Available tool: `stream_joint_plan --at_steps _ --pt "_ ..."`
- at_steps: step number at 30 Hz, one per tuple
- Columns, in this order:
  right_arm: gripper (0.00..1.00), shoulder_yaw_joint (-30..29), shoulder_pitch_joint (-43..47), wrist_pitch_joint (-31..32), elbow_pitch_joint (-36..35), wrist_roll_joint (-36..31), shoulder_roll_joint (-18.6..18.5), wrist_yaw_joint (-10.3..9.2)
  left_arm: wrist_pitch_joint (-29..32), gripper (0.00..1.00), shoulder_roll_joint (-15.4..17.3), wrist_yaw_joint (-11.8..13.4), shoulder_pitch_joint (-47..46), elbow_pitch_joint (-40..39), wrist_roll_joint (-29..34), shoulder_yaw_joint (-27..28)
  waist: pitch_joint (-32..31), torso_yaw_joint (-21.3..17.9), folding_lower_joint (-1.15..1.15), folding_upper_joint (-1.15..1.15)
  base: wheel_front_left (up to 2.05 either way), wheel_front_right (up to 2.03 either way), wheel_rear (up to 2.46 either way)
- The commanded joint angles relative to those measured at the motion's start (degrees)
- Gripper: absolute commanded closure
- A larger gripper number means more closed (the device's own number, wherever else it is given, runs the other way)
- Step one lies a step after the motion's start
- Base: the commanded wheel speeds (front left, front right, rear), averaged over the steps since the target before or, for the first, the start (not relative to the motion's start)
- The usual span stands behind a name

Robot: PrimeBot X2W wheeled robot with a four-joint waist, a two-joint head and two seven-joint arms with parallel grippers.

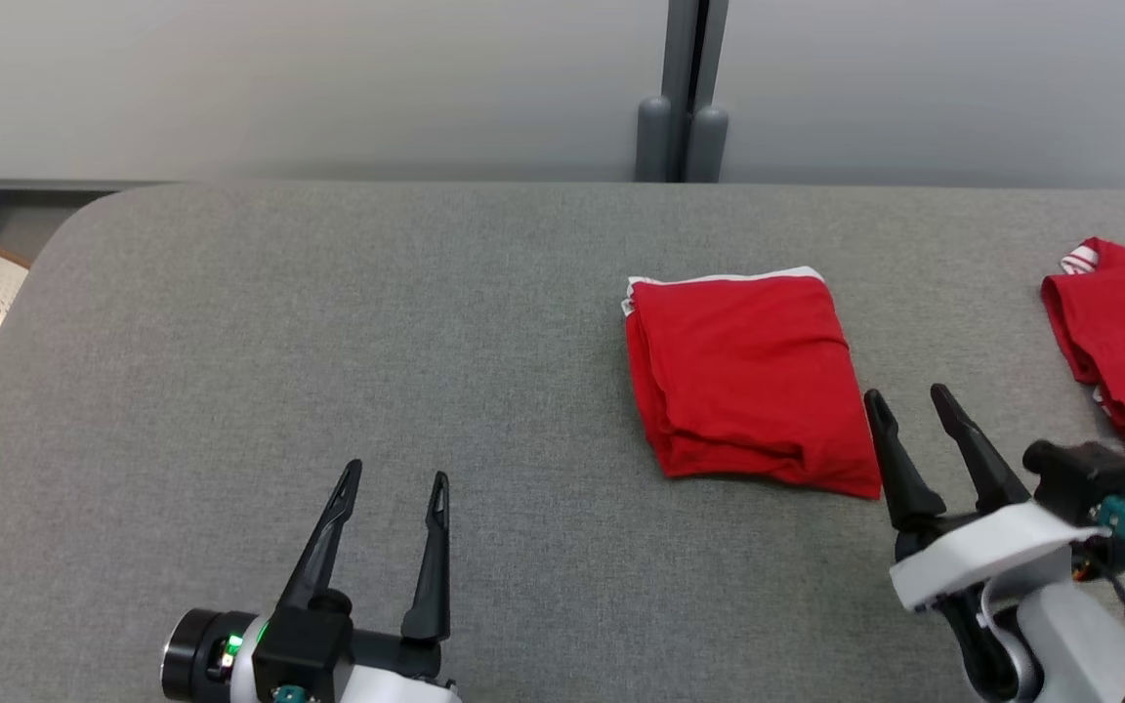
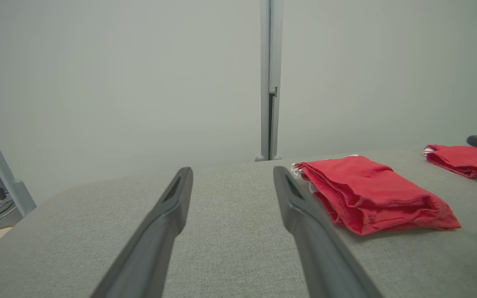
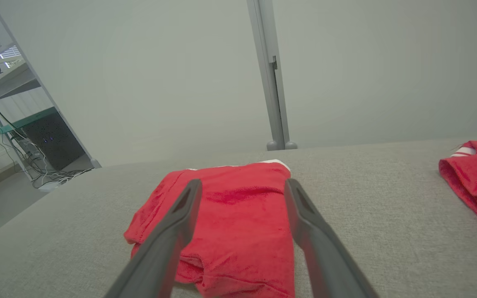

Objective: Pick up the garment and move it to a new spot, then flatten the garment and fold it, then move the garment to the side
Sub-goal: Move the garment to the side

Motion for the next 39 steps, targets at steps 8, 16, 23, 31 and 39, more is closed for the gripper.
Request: stream_joint_plan --at_steps 8,16,23,31,39 --pt "0.00 8.61 -12.19 16.70 2.24 29.59 -12.67 -0.02 -0.25 0.00 0.19 0.70 -5.97 0.76 -0.57 -4.09 9.41 3.94 0.00 0.00 0.00 0.00 0.00" --pt "0.00 10.58 -15.28 25.47 2.25 43.02 -18.68 -0.02 -0.25 0.00 0.20 1.36 -8.40 1.56 -1.25 -5.78 12.83 5.81 0.00 0.00 0.00 0.00 0.00" --pt "1.00 13.51 -17.06 25.92 3.06 46.84 -20.08 -0.02 -0.25 0.00 0.20 1.63 -9.72 1.80 -1.19 -6.38 14.30 6.47 0.00 0.00 0.00 0.00 0.00" --pt "1.00 17.61 -19.49 21.66 0.30 45.39 -23.81 -0.02 -0.25 0.00 0.18 1.60 -9.95 1.66 -0.40 -5.60 14.89 4.50 0.00 0.00 0.00 0.00 0.00" --pt "1.00 23.50 -24.11 18.25 -3.09 39.90 -33.56 -0.02 -0.25 0.00 0.19 0.39 -11.39 1.32 1.31 -4.84 17.53 -0.32 0.00 0.00 0.00 0.00 0.00"
